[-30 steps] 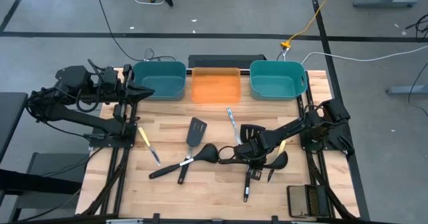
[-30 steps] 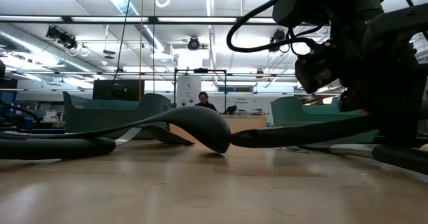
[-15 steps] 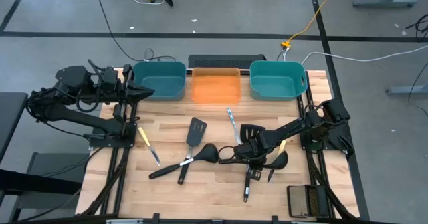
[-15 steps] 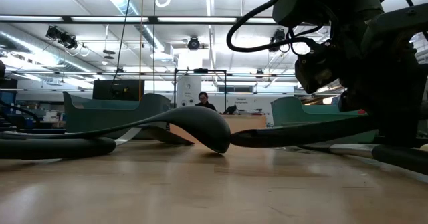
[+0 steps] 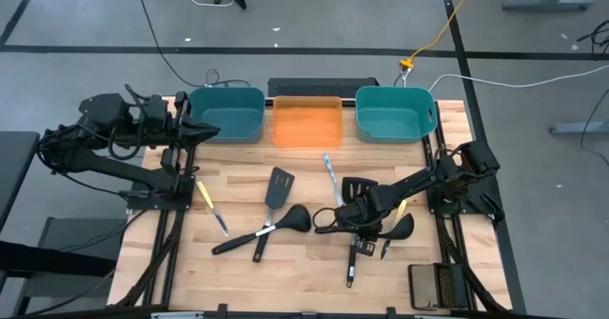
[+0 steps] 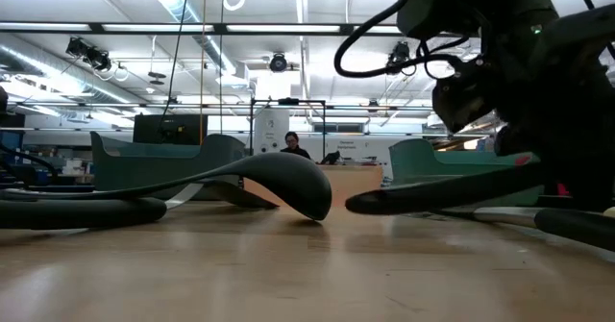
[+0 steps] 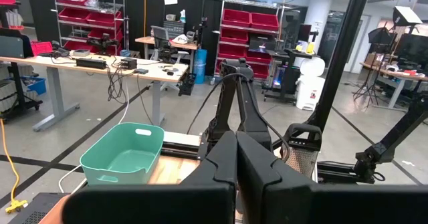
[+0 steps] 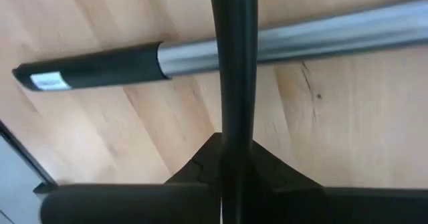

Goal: Pick & Place Kitchen Items
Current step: Put the black ladle into the blue bin

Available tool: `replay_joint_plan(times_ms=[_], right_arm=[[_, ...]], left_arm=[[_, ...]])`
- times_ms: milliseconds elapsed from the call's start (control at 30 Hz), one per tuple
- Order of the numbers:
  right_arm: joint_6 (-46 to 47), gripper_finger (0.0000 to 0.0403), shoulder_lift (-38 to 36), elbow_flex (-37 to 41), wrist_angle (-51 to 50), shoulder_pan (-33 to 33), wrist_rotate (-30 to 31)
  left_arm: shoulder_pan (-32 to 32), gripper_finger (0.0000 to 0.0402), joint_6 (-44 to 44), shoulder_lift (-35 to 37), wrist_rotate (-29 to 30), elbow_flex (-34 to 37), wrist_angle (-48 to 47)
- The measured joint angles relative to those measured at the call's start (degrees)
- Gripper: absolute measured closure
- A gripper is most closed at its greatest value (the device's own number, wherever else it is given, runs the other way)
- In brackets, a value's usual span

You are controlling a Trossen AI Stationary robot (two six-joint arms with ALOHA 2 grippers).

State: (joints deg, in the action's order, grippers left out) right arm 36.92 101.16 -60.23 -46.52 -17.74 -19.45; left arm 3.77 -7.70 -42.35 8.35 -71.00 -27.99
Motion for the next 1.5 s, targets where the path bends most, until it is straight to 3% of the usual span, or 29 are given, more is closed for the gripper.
replay_joint_plan(times_ms=[733, 967, 1500], right_arm=[[0.1, 0.0373, -17.0, 0.0, -3.1, 0.5, 5.5], [-1.9, 0.0373, -21.8, 0.0, -0.2, 0.5, 5.5], [-5.5, 0.0373, -27.9, 0.0, 12.7, 2.5, 12.6]], left_arm=[[0.0, 0.0399, 0.4, 0.0, 0.0, 0.0, 0.1], [0.0, 0.0399, 0.4, 0.0, 0.0, 0.0, 0.1], [0.0, 0.0399, 0.4, 0.0, 0.0, 0.0, 1.3]])
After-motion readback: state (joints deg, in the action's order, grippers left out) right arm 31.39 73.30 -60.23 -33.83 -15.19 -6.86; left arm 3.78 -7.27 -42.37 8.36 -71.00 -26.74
